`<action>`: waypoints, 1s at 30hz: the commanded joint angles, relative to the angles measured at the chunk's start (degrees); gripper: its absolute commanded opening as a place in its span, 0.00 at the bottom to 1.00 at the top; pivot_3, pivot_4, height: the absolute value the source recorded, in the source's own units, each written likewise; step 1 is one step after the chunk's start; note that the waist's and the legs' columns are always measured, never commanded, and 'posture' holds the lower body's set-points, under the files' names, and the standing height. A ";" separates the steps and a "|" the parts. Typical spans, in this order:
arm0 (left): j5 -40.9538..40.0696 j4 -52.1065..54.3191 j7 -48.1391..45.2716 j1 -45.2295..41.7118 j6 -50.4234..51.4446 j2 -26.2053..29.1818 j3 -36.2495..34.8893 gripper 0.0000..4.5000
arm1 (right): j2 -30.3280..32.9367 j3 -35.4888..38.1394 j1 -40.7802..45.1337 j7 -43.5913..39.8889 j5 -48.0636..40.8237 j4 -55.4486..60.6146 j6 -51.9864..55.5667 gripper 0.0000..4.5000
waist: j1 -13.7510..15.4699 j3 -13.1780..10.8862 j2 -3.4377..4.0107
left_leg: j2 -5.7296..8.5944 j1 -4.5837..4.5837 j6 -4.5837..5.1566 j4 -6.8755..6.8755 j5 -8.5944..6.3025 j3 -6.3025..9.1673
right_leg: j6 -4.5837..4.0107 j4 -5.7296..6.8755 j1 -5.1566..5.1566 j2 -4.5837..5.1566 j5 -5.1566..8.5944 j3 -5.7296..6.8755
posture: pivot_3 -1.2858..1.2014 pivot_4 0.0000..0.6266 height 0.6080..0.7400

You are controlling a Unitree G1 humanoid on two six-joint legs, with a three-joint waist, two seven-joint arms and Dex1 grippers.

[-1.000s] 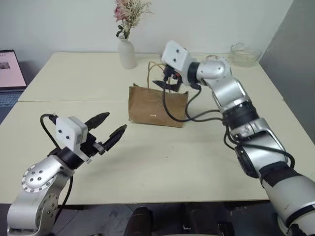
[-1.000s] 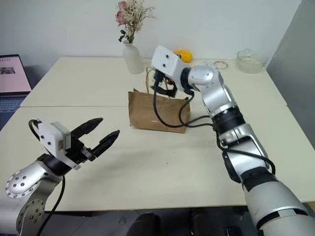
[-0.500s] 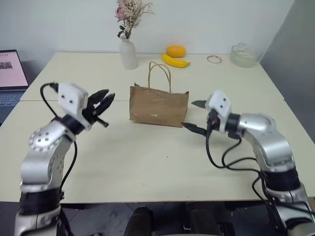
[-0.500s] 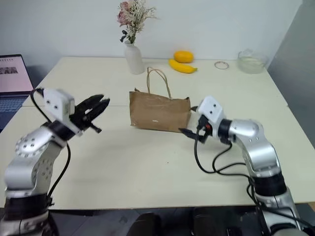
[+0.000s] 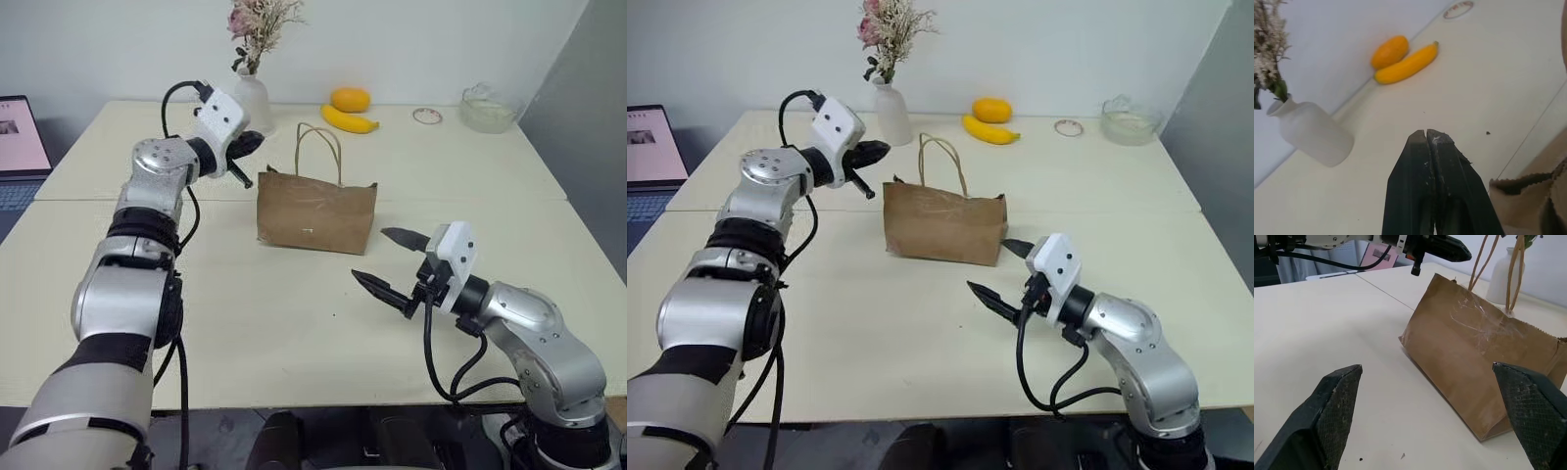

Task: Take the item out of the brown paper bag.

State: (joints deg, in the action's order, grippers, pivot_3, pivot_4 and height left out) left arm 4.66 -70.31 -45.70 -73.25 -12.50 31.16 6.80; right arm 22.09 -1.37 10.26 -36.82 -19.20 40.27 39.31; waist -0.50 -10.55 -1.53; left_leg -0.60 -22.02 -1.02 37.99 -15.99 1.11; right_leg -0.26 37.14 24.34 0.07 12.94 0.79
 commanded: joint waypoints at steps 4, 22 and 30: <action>1.63 -3.20 -11.21 -1.03 -4.51 -0.81 0.12 0.01 | 1.72 1.67 -1.35 2.46 -2.65 4.51 0.73 1.00 | 0.04 -0.02 -0.03 | -0.02 -0.02 0.00 0.01 0.00 0.02 | 0.00 0.00 0.00 0.01 0.00 0.00 | 0.52 0.24 1.00; -12.92 39.62 -44.68 27.11 12.44 10.52 -3.69 0.01 | 12.82 5.36 -3.60 -3.56 -10.43 2.34 -0.31 1.00 | -0.86 0.00 -0.02 | -0.26 0.18 0.00 0.07 0.00 0.09 | 0.00 0.15 -0.12 0.04 0.01 -0.19 | 0.52 0.24 1.00; -22.43 71.86 -39.57 47.14 28.83 16.52 -8.51 0.01 | 14.64 3.21 -3.24 -6.38 -10.55 0.64 -2.31 1.00 | -0.78 -0.01 -0.04 | -0.24 0.27 0.00 0.14 0.00 0.24 | -0.01 0.35 -0.16 0.17 0.01 -0.16 | 0.52 0.24 1.00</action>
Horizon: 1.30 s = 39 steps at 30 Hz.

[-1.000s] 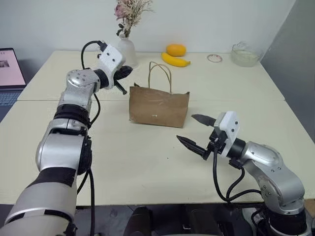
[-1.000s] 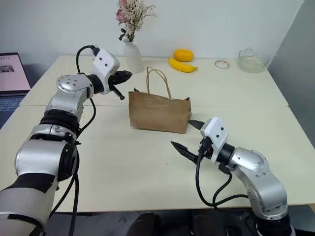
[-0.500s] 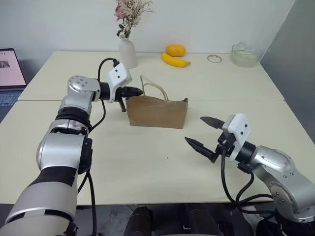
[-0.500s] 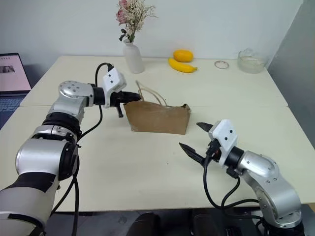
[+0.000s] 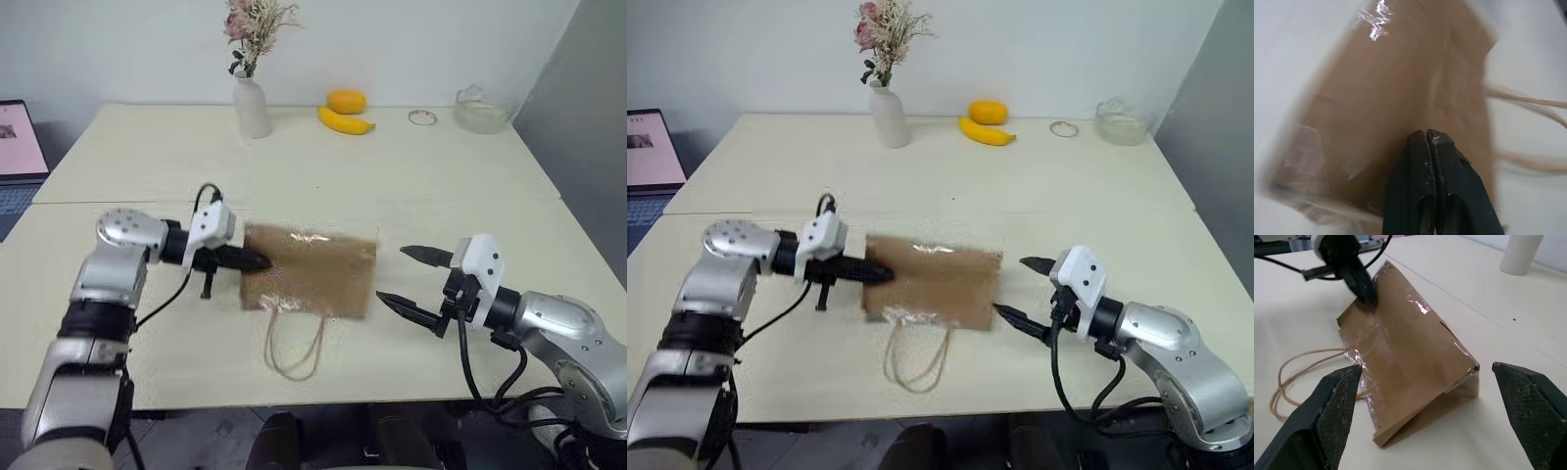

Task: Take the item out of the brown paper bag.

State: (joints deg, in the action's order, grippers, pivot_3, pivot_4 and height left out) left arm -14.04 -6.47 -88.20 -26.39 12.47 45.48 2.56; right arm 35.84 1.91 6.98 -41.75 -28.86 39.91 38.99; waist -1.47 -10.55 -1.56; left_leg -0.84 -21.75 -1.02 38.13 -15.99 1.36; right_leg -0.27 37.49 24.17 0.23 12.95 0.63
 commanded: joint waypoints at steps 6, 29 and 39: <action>-5.65 17.33 8.45 2.49 2.25 5.62 -10.18 0.01 | 3.18 -0.51 -1.01 -4.19 -1.40 1.09 -3.41 1.00 | 0.61 -0.01 -0.04 | 0.03 0.11 -0.01 0.07 0.01 0.02 | 0.00 0.19 -0.03 -0.05 0.01 0.05 | 0.52 0.24 1.00; 13.27 4.73 8.94 11.03 -46.19 6.84 6.78 0.54 | 10.41 -4.10 -4.57 -8.06 -8.13 6.95 0.24 1.00 | 1.33 0.02 -0.02 | 0.03 0.20 -0.01 -0.02 0.01 -0.16 | -0.02 0.13 -0.07 -0.04 0.02 0.03 | 0.52 0.24 1.00; 11.29 6.19 11.92 9.08 -42.65 3.73 9.96 0.54 | 10.96 -4.72 -4.32 -7.84 -7.82 6.75 -0.04 1.00 | 1.30 0.02 -0.03 | 0.02 0.16 -0.01 -0.01 0.00 -0.19 | -0.01 0.11 -0.05 -0.04 0.02 0.00 | 0.52 0.24 1.00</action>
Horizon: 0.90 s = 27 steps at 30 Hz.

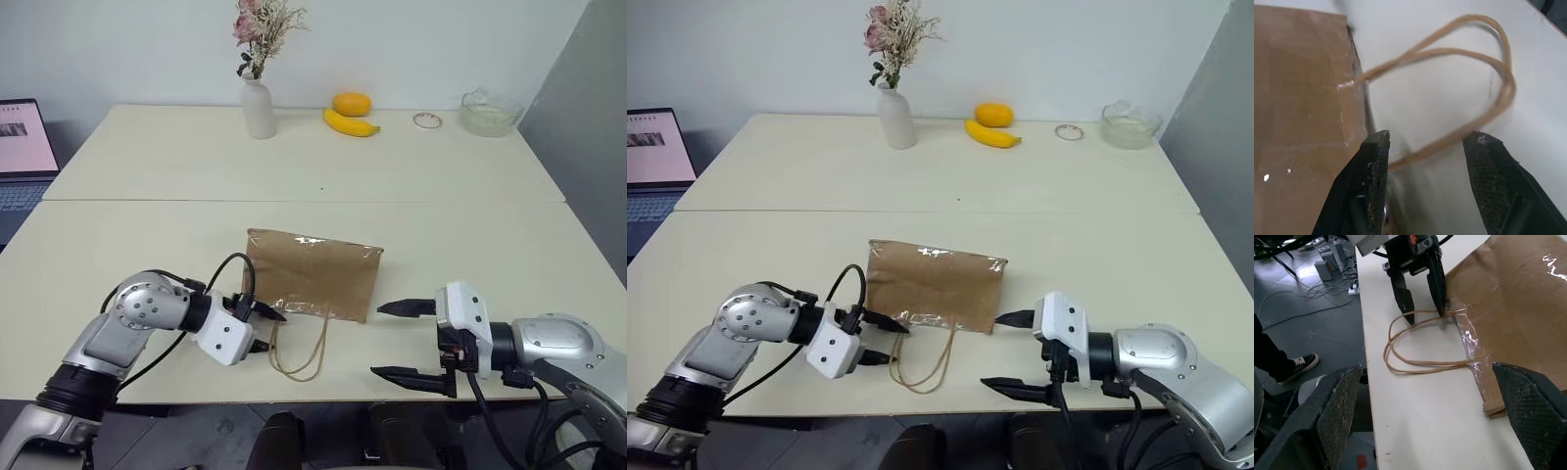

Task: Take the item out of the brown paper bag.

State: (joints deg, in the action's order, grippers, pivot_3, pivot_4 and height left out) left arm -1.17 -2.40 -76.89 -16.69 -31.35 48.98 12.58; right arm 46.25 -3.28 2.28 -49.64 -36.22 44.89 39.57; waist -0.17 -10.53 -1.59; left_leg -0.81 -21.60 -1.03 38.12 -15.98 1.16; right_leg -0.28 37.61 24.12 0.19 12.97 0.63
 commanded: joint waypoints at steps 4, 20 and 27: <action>-2.35 2.90 0.88 -0.46 3.30 0.33 0.16 0.54 | 0.87 0.58 -0.05 -0.14 -0.25 1.50 -0.98 1.00 | 0.01 0.00 0.00 | -0.01 0.01 0.00 0.00 0.00 0.00 | 0.00 0.02 0.00 -0.01 0.00 0.04 | 0.52 0.24 1.00; -7.05 7.87 6.75 -3.61 18.85 -4.72 -1.91 0.00 | 0.84 -3.68 0.83 -0.64 3.32 0.71 -2.49 1.00 | 0.02 0.01 -0.01 | 0.02 -0.01 0.00 0.05 0.00 0.02 | 0.01 0.02 -0.02 -0.02 0.00 0.05 | 0.52 0.24 1.00; -10.90 8.36 14.22 -11.15 33.17 -9.81 -5.73 0.00 | 0.26 -10.16 5.28 -2.89 9.47 -1.86 -6.60 1.00 | 0.00 0.01 -0.02 | 0.04 -0.06 0.00 0.15 0.00 0.06 | 0.04 0.04 -0.03 -0.04 -0.02 0.07 | 0.52 0.24 1.00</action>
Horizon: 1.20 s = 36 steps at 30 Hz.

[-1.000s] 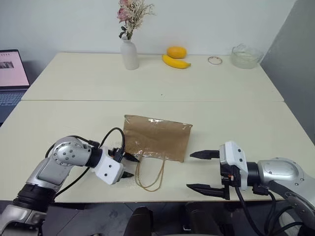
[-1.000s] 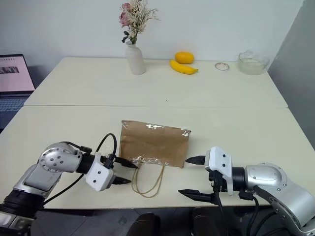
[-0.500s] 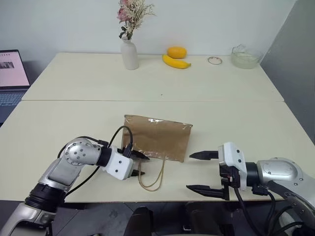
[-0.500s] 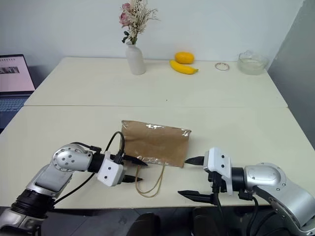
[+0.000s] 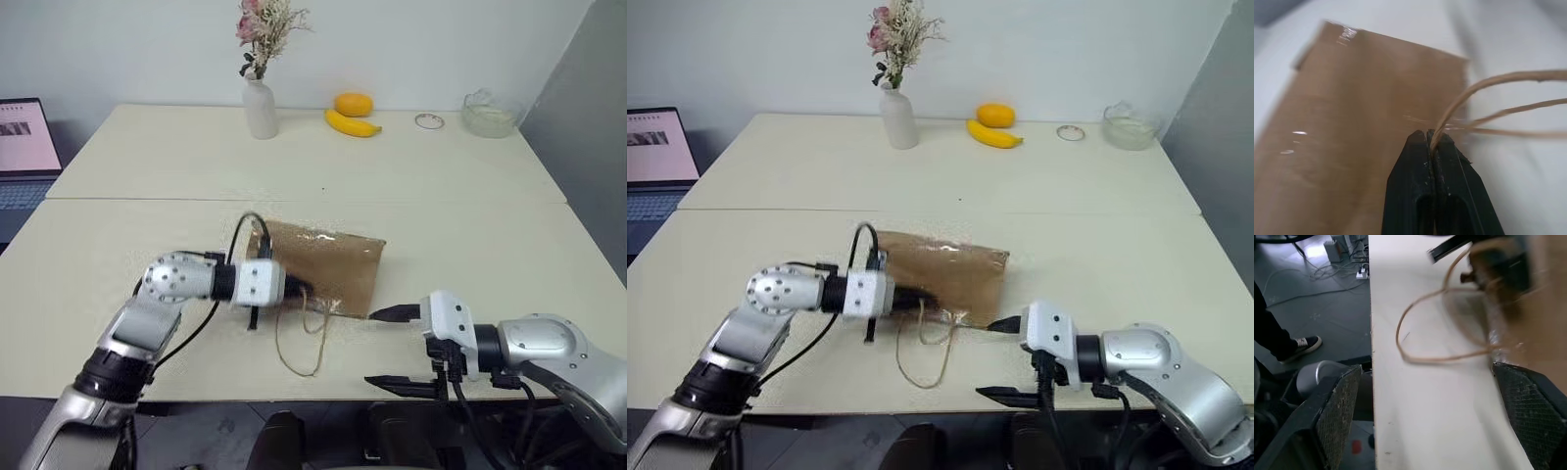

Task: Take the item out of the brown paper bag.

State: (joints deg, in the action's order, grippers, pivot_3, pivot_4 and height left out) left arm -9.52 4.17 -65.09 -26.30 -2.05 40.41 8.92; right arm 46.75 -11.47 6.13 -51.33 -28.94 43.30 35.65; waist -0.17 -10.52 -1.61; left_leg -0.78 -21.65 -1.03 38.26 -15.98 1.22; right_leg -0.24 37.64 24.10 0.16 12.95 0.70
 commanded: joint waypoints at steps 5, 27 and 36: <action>-3.28 0.74 4.32 -4.14 6.83 -3.32 -2.92 0.00 | -1.55 -8.35 5.53 -3.15 8.91 -2.94 -8.21 1.00 | -0.02 0.00 0.00 | 0.00 -0.02 0.00 0.01 0.00 0.04 | 0.00 -0.01 0.02 0.00 0.00 -0.02 | 0.52 0.24 1.00; -1.38 -3.68 3.45 -4.36 2.12 -2.89 -2.47 0.00 | -12.41 -21.91 21.25 -5.52 30.37 -18.57 -26.70 1.00 | -0.02 0.00 0.00 | 0.01 0.04 0.00 0.05 0.00 0.08 | -0.02 0.13 0.03 0.00 0.00 -0.05 | 0.52 0.24 1.00; -1.45 -3.70 5.02 -5.49 3.46 -3.75 -2.93 0.00 | -16.99 -23.49 21.42 -2.18 38.97 -25.97 -31.19 0.62 | 0.00 0.00 0.00 | 0.01 0.01 0.00 0.11 0.00 0.09 | -0.03 0.16 0.03 0.01 0.00 -0.05 | 0.52 0.24 1.00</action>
State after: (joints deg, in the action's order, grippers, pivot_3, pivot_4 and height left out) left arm -10.82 -0.32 -61.41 -30.12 1.09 37.17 7.26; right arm 30.34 -35.11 27.73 -54.61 8.67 16.75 5.88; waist -0.17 -10.53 -1.61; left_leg -0.76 -21.64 -1.04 38.38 -15.98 1.32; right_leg -0.27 37.81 24.13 0.17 12.95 0.65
